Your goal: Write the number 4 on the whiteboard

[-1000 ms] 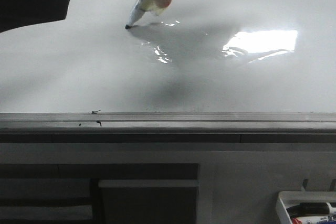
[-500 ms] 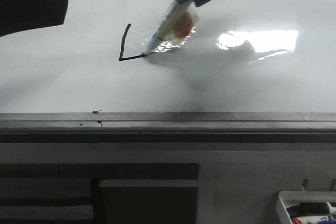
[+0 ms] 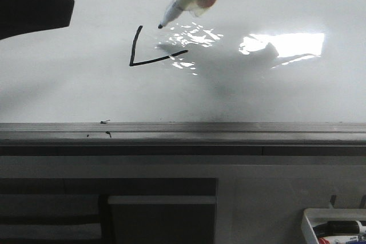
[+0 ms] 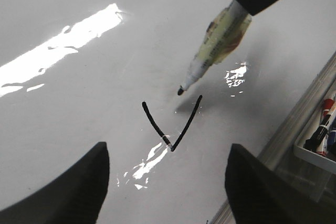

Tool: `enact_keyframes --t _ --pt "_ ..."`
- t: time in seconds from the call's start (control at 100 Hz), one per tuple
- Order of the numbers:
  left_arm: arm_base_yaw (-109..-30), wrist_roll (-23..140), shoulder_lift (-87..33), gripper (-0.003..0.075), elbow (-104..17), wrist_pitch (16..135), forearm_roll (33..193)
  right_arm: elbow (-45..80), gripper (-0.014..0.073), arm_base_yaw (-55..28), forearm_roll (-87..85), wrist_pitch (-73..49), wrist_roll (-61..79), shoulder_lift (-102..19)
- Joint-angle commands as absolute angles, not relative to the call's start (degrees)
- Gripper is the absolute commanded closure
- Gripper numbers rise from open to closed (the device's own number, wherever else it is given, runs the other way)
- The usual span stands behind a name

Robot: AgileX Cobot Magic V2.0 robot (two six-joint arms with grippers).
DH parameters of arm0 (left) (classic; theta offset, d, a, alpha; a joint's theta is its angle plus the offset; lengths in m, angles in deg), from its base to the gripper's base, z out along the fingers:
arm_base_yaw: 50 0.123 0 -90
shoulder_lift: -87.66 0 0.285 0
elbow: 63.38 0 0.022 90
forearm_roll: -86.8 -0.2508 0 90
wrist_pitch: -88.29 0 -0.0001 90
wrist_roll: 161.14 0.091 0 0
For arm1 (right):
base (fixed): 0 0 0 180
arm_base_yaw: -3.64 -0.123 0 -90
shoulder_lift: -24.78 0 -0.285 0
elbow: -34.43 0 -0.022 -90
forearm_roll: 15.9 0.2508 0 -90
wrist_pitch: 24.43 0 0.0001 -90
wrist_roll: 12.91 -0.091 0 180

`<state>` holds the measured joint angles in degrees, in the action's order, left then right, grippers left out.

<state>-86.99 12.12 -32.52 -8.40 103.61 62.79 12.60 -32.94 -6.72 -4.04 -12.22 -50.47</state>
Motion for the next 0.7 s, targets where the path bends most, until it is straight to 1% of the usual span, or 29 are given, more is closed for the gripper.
enact_keyframes --t 0.0,0.25,0.41,0.51,0.69 --pt "-87.1 11.5 -33.3 0.0281 -9.9 107.3 64.0 15.0 0.0655 -32.8 -7.1 -10.2 -11.4 -49.8" --pt "-87.1 11.5 -33.3 0.0281 -9.9 107.3 64.0 14.3 0.0655 -31.6 -6.7 -9.5 -11.5 -53.7" --pt "-87.1 11.5 -33.3 0.0281 -9.9 107.3 64.0 9.6 0.0655 -31.6 -3.0 -8.3 -11.8 -53.7" --pt "-87.1 11.5 -33.3 0.0281 -9.9 107.3 64.0 7.2 0.0655 -33.0 -1.8 -7.3 -11.8 -53.7" --pt "-87.2 11.5 -33.0 0.0281 -9.9 107.3 63.8 7.3 0.0655 -33.6 -1.8 -8.7 -11.8 -53.5"
